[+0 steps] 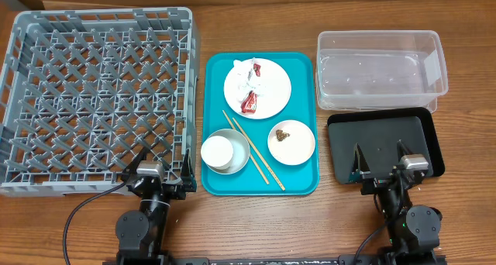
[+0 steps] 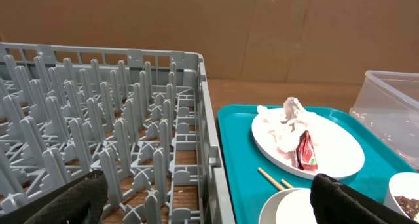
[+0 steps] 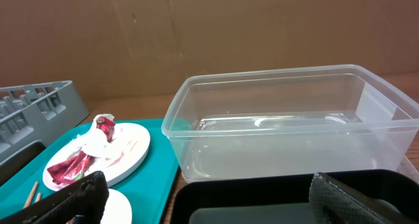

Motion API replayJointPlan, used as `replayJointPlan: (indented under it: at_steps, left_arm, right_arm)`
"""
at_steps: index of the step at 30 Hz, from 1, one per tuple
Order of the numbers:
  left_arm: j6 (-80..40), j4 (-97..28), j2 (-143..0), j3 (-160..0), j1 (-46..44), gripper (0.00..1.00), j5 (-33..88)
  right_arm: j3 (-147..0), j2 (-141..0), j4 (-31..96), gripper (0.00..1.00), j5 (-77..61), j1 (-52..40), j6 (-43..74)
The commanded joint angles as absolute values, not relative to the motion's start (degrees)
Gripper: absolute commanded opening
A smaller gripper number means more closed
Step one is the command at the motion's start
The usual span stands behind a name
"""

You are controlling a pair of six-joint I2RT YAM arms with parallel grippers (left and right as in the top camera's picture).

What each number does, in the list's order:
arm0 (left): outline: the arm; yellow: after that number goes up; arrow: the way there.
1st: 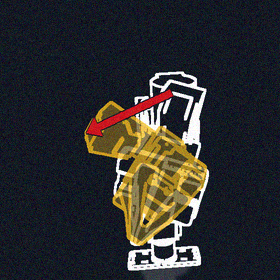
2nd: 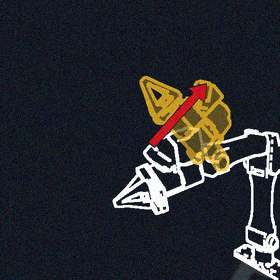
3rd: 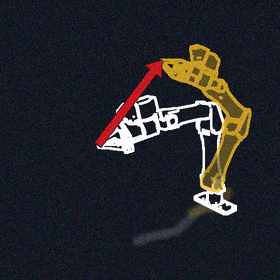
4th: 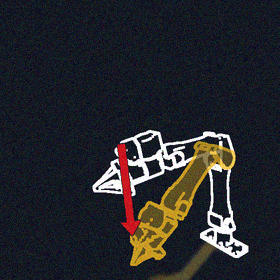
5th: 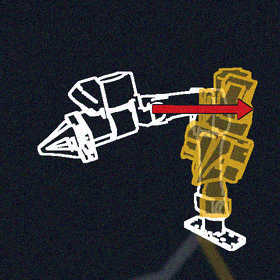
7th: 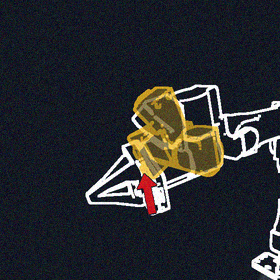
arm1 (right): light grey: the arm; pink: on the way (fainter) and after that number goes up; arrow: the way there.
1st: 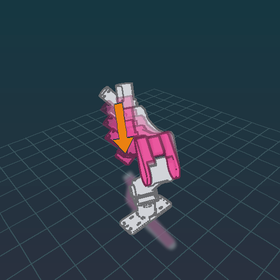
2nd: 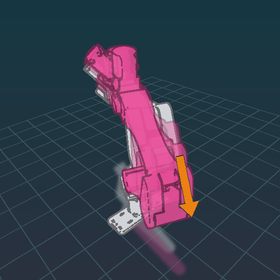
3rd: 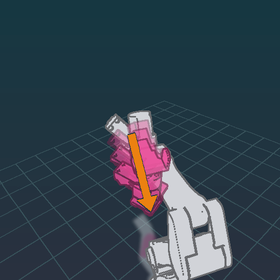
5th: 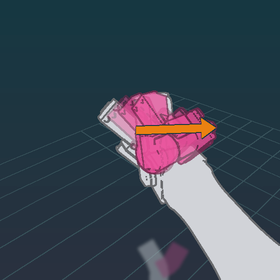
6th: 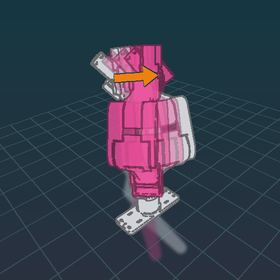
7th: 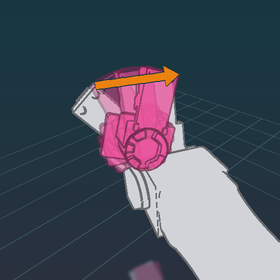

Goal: Sort waste into correct bins and load items into the dishwasher
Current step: 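Raise the right arm from rest toward the white plate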

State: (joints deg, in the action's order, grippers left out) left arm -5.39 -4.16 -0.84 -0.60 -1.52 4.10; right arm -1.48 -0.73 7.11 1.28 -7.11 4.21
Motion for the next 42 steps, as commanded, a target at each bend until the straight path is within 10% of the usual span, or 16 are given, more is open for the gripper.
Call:
replayJointPlan:
  at_steps: [1,30,42]
  left_arm:
    - [-3.84,-4.05,-0.25,-0.27,-1.52,1.00,4.47]
    - [-6.02,-8.34,-0.43,-3.73,-1.52,1.00,3.86]
    - [-5.63,-25.69,-17.67,-26.22,-1.52,1.00,0.62]
  right_arm:
    - [-1.50,-0.16,6.87,1.00,0.97,-6.90,3.84]
    - [-6.92,-1.98,6.90,1.00,3.79,-6.90,13.54]
    - [-33.30,-31.40,18.17,1.00,-1.69,-6.90,13.52]
